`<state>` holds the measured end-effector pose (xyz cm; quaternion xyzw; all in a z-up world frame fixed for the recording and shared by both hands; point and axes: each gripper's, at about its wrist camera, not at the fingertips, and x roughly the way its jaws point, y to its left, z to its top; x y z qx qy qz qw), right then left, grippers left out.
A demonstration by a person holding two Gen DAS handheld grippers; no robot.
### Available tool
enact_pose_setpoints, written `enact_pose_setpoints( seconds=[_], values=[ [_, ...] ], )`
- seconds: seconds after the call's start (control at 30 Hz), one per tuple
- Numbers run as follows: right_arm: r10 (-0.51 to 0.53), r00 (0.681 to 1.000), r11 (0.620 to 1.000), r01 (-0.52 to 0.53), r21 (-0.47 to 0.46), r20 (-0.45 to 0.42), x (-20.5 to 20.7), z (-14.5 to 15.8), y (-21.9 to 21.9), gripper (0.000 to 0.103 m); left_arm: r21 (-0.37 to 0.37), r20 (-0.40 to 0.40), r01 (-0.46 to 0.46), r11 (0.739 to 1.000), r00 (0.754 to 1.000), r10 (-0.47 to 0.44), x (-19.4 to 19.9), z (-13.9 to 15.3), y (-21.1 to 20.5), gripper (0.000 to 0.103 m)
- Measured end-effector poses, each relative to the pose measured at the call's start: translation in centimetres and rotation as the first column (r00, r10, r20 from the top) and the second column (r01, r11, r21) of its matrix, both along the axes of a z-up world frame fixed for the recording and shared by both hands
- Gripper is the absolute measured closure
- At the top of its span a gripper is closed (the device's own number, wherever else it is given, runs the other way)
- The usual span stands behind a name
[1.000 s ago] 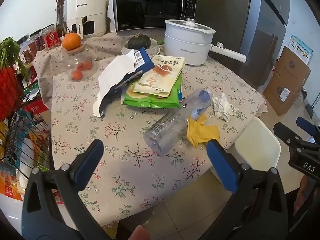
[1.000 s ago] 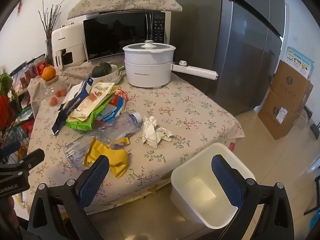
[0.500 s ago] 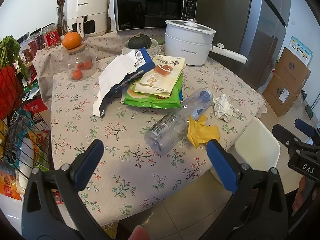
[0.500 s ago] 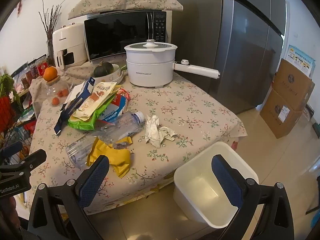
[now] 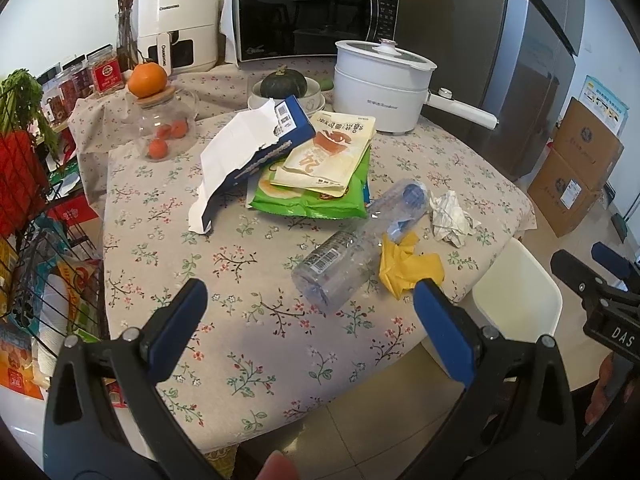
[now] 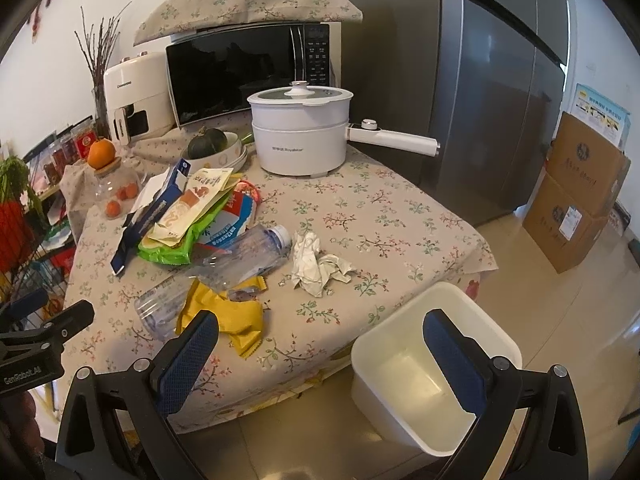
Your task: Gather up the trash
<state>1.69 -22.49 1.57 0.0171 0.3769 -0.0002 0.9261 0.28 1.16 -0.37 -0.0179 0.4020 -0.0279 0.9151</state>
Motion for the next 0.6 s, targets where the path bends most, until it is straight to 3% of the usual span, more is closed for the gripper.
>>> enact_pose_setpoints(
  seconds=[0.6],
  values=[
    [0.001, 1.0, 1.0, -0.001, -0.004, 0.001, 0.0, 0.19, -0.08, 0.0, 0.004, 0.005, 0.002, 1.0, 1.0, -0.002, -0.06, 0.23, -0.31, 0.001]
  ],
)
